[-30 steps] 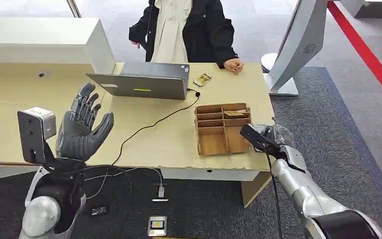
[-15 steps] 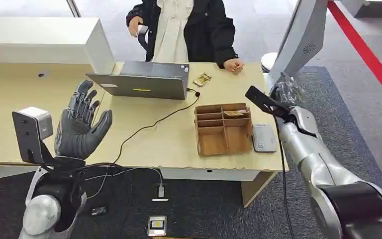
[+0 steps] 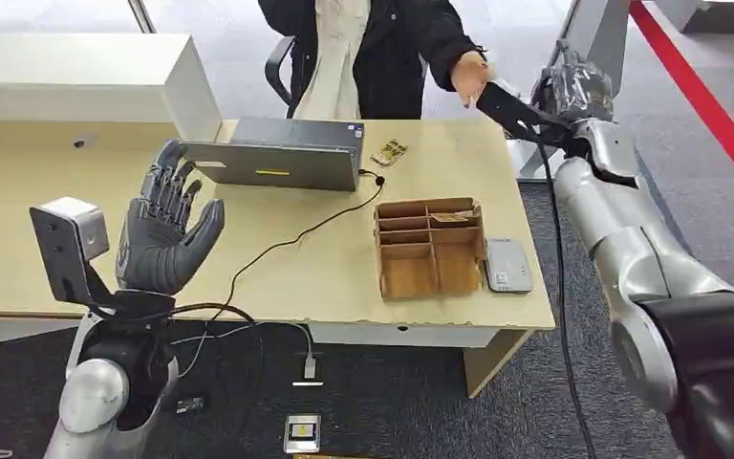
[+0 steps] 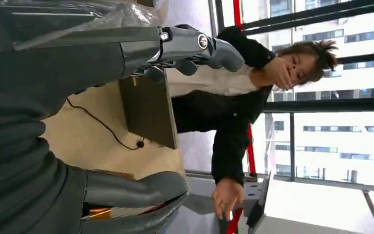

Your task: Pass the card to the sensor for recognition and then transmit it.

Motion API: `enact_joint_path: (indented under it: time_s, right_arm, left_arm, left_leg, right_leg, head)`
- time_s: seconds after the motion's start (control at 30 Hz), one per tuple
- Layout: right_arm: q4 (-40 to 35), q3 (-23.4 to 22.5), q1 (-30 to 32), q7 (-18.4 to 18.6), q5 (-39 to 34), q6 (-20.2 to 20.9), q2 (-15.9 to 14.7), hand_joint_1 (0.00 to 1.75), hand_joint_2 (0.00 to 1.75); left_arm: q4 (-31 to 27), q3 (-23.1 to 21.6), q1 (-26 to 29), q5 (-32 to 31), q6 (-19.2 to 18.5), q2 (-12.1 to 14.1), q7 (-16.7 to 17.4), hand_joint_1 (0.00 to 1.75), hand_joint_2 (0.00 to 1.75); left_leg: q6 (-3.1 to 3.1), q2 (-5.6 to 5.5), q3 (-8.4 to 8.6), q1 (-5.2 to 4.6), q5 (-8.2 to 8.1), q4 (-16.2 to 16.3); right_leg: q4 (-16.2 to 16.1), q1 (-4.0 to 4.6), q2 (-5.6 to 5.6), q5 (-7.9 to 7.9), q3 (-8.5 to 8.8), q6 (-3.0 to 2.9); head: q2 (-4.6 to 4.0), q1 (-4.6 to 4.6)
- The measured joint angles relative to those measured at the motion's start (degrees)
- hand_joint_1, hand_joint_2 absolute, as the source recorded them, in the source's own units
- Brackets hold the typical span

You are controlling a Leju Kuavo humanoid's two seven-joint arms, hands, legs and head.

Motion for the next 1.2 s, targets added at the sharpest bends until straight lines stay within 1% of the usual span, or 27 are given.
enact_joint_path:
  time_s: [0.07,0.17,0.3,0.53,0.7,1.13,1.17,1.2]
  right_arm:
    - [0.04,0.33,-2.02,0.68,1.54,1.14,0.61,1.75,1.75]
    - [0.35,1.09,-4.48,1.58,2.68,2.72,1.55,1.75,1.75]
    - [0.87,1.84,-7.94,4.07,4.75,5.05,3.12,1.75,1.75]
    - [1.88,3.19,-11.68,7.28,6.35,6.17,5.29,1.75,1.75]
    - [2.69,4.02,-12.45,9.27,6.87,6.67,5.86,1.75,1.75]
    - [3.26,4.09,-12.42,9.73,6.65,6.67,5.7,1.75,1.75]
    - [3.61,4.11,-12.37,9.97,6.61,6.67,5.57,1.69,1.75]
    - [3.89,4.11,-12.23,10.17,6.54,6.67,5.36,1.71,1.75]
  left_arm:
    - [0.88,-0.2,-0.6,0.37,-1.36,-0.41,-0.92,0.0,1.75]
    - [2.08,-0.33,-1.14,0.66,-2.23,-0.99,-1.4,0.0,1.75]
    - [3.83,-0.4,-1.77,0.77,-3.48,-1.51,-2.41,0.0,1.75]
    - [6.19,-0.4,-2.49,0.81,-4.44,-2.21,-3.13,0.0,1.75]
    - [7.28,-0.53,-2.47,0.94,-4.86,-2.28,-3.46,0.0,1.75]
    - [7.92,-0.55,-2.37,1.27,-4.75,-2.38,-3.76,0.0,1.75]
    - [8.26,-0.55,-2.37,1.36,-4.62,-2.38,-3.94,0.0,1.75]
    - [8.64,-0.55,-2.39,1.66,-4.57,-2.38,-4.0,0.0,1.75]
  left_leg:
    - [0.0,0.01,0.0,0.01,0.0,0.0]
    - [0.0,-0.01,0.0,0.03,0.0,0.0]
    - [0.0,0.01,-0.02,0.04,0.0,0.0]
    - [0.0,0.0,-0.02,0.03,0.0,0.0]
    - [0.0,-0.02,-0.01,0.03,0.0,0.0]
    - [0.0,0.0,-0.01,0.02,0.0,0.01]
    - [0.0,-0.01,-0.02,0.02,0.0,0.01]
    - [0.0,-0.01,-0.02,0.02,0.0,0.01]
  right_leg:
    - [0.0,0.0,0.01,0.0,-0.01,0.0]
    - [0.01,0.0,0.0,0.0,-0.02,0.0]
    - [0.01,0.02,0.01,-0.01,-0.03,-0.01]
    - [0.0,0.03,0.01,-0.01,-0.03,-0.01]
    - [-0.01,0.03,0.0,-0.01,-0.03,0.0]
    - [-0.01,0.03,0.0,0.0,-0.03,0.0]
    - [-0.01,0.03,0.0,0.0,-0.03,0.0]
    - [-0.01,0.03,0.0,0.0,-0.04,0.0]
  head:
    - [0.0,0.0]
    - [0.0,0.02]
    - [0.0,0.0]
    - [0.0,0.0]
    - [0.0,0.0]
    - [0.0,0.02]
    - [0.0,0.0]
    - [0.0,0.0]
